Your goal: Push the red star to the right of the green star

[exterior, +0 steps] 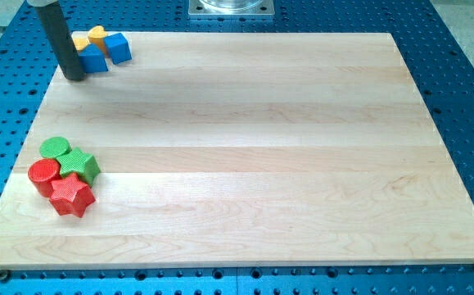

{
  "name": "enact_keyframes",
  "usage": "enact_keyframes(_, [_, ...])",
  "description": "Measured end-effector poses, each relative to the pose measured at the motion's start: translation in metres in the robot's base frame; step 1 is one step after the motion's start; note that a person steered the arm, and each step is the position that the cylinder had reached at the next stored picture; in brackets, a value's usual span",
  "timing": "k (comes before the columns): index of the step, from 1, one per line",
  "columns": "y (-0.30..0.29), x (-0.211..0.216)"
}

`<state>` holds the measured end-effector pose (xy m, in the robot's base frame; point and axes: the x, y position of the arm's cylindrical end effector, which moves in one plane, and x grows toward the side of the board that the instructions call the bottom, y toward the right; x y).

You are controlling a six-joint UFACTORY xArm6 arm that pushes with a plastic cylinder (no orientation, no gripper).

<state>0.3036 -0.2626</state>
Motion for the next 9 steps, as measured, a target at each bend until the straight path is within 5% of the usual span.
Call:
enact_keyframes(4, [0.004,0.028])
enact_keyframes(6, [0.180,0.194])
enact_keyframes(7, [0.116,0.280])
enact_keyframes(8, [0.078,0.286])
enact_keyframes(9, [0.069,0.235])
